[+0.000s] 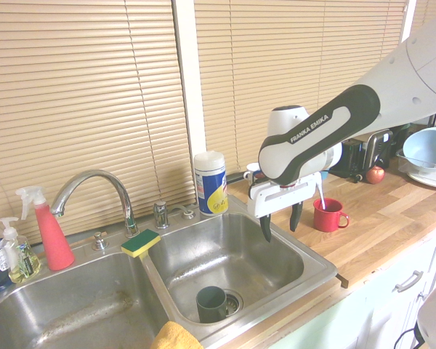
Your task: Put the spoon into the sink
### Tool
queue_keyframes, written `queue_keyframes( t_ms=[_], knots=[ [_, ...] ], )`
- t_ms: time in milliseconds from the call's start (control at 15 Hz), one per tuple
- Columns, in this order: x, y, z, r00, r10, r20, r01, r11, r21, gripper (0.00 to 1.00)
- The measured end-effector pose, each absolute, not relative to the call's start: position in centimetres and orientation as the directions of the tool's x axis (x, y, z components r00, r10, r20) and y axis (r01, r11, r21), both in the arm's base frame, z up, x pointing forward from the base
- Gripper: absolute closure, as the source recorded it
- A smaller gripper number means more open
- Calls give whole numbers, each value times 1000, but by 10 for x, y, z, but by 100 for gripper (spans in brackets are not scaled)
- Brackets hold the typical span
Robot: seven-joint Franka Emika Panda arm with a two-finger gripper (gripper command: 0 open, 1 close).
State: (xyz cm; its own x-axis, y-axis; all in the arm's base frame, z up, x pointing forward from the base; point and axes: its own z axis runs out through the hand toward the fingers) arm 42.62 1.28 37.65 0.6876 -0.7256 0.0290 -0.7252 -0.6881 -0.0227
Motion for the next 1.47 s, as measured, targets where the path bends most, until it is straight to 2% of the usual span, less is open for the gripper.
queue_keyframes(
  t_ms=[200, 400, 733, 1200, 1467],
  knots=[
    [427, 15, 376, 676, -735, 55, -736, -677, -7, 0],
    [433, 10, 389, 643, -742, 190, -755, -656, -6, 0],
    [421, -31, 427, 514, -779, 359, -822, -567, -53, 0],
    [389, -117, 432, 333, -847, 414, -892, -426, -153, 0],
    [392, -151, 416, 294, -862, 414, -893, -402, -203, 0]
  ],
)
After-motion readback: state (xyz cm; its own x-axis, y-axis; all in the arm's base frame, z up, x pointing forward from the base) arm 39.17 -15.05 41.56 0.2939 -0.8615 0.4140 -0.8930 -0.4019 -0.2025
